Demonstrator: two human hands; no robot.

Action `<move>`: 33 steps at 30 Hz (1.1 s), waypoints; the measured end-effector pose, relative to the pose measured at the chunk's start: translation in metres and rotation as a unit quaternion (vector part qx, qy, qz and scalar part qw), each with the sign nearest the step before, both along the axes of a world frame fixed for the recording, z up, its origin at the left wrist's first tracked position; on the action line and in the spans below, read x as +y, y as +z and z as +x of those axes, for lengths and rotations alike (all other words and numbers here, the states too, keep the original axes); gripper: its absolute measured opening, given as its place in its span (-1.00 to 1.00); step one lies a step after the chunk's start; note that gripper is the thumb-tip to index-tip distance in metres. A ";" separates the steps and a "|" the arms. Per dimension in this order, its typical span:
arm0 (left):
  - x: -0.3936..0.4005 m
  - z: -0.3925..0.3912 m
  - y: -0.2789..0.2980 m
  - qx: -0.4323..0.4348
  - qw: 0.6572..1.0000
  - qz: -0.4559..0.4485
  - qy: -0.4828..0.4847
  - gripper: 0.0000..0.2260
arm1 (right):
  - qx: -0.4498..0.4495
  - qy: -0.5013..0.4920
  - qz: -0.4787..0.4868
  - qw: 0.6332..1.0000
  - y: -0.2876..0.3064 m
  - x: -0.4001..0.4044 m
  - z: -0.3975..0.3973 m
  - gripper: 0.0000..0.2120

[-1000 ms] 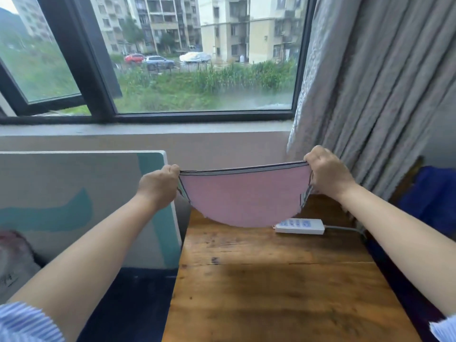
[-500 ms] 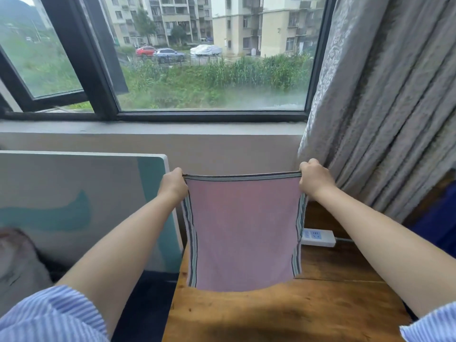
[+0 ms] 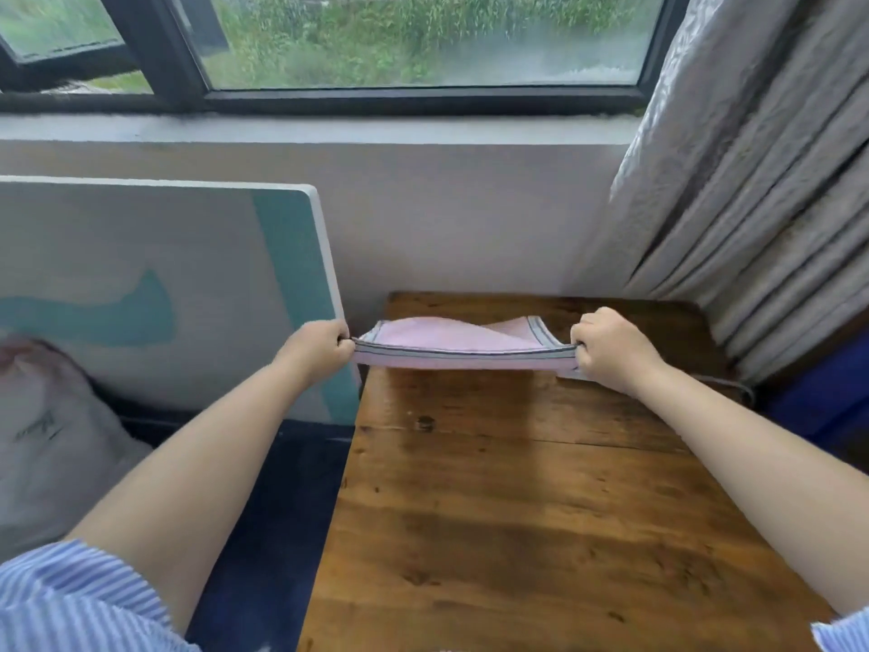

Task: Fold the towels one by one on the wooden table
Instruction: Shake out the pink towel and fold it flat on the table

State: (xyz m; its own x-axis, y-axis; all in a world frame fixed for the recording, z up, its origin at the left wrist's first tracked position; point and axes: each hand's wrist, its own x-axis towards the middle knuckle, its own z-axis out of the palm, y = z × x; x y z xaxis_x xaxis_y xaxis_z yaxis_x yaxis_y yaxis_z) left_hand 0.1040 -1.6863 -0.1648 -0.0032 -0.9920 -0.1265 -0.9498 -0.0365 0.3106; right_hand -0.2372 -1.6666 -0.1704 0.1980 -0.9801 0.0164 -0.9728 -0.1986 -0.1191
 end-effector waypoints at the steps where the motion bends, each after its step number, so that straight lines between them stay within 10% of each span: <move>1: 0.009 0.000 -0.011 -0.031 0.998 0.047 -0.031 -0.89 | 0.002 -0.004 0.040 0.999 -0.012 0.009 0.002 -0.80; 10: 0.086 -0.007 -0.080 -0.164 0.900 0.370 -0.165 -0.72 | 0.053 0.034 0.368 0.928 -0.098 0.090 0.019 -0.76; 24: 0.140 -0.009 -0.129 -0.201 0.764 0.557 -0.256 -0.69 | 0.097 -0.004 0.584 0.806 -0.138 0.155 0.038 -0.66; 30: 0.109 0.014 -0.142 0.092 0.872 0.478 -0.047 -0.75 | -0.121 -0.152 0.481 0.855 -0.145 0.131 0.015 -0.75; 33: 0.076 0.019 -0.138 0.323 0.843 0.419 0.099 -0.76 | -0.249 -0.236 0.370 0.863 -0.135 0.103 -0.001 -0.71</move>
